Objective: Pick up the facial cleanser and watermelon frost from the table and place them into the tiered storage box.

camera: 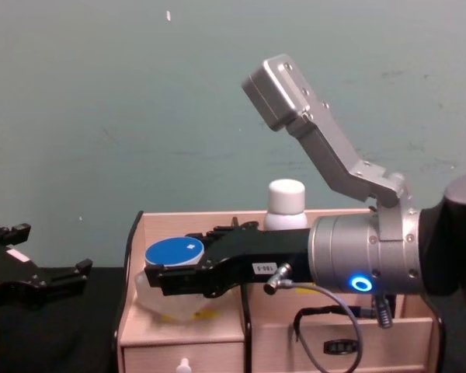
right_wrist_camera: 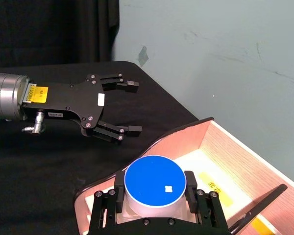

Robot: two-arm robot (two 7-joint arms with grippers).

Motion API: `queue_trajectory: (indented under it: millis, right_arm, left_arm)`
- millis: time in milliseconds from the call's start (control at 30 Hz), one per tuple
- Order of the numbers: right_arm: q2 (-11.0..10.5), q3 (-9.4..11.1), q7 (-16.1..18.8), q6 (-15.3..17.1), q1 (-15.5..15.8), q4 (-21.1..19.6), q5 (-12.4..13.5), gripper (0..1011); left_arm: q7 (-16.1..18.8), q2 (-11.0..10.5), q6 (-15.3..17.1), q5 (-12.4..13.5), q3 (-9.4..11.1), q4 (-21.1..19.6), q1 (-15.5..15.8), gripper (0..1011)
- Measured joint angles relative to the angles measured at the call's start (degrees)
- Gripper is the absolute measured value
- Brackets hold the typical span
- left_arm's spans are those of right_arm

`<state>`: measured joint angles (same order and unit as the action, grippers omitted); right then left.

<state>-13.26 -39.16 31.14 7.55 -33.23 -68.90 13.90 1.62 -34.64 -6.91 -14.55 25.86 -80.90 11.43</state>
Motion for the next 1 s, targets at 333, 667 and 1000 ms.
queue_trajectory:
  millis: [333,667,1000]
  right_arm:
    - [-0.2,0.9,-1.5,0.4,0.8,-1.0,-0.6,888]
    - [-0.7,2.7,-1.4,-0.9,2.3,-3.5,0.0,1002]
    - [-3.1,5.3,-2.3,-1.0,5.8,-11.6,1.5,1002]
  left_arm:
    - [0.0,0.0,0.0,0.0,0.0,0.0,0.0,1009]
    - [0.0,0.0,0.0,0.0,0.0,0.0,0.0,1010]
    - [0.0,0.0,0.0,0.0,0.0,0.0,0.0,1009]
